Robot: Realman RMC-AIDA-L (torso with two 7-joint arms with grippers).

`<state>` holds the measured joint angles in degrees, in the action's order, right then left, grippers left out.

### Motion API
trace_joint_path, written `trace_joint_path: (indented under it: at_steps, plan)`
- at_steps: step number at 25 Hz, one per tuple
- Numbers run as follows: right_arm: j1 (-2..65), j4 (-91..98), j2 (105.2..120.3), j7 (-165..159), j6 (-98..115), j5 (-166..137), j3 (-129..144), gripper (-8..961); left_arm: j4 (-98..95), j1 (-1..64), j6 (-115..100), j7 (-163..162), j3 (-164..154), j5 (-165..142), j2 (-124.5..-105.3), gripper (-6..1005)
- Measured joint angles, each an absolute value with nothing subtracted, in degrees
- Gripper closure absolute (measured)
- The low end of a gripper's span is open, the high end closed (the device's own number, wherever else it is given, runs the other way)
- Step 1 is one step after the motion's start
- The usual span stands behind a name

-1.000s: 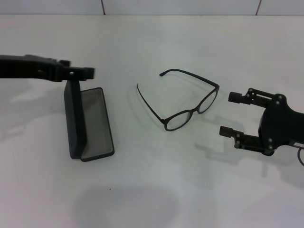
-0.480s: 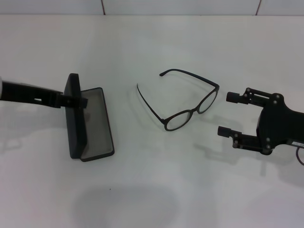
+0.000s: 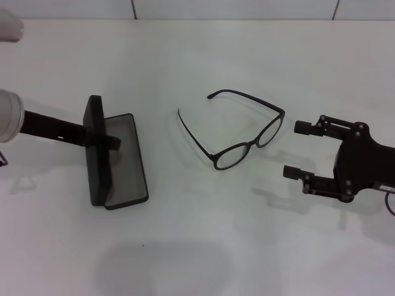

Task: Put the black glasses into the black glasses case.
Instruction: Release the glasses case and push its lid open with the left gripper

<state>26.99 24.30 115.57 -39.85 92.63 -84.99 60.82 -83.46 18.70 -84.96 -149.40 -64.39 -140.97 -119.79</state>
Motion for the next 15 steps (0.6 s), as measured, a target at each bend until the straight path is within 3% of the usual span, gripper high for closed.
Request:
trace_joint_path:
  at_steps: [6,15]
  plan:
    - [26.8,24.3,115.57,-39.7,92.7,-85.0,60.8,296,-83.0,20.2,-84.4,-151.2,-65.5,-143.6,-119.75,147]
    - [26.0,24.2,115.57,-39.0,92.8,-85.0,60.4,303,-83.5,20.8,-84.7,-151.3,-65.8,-144.6,-119.5,483]
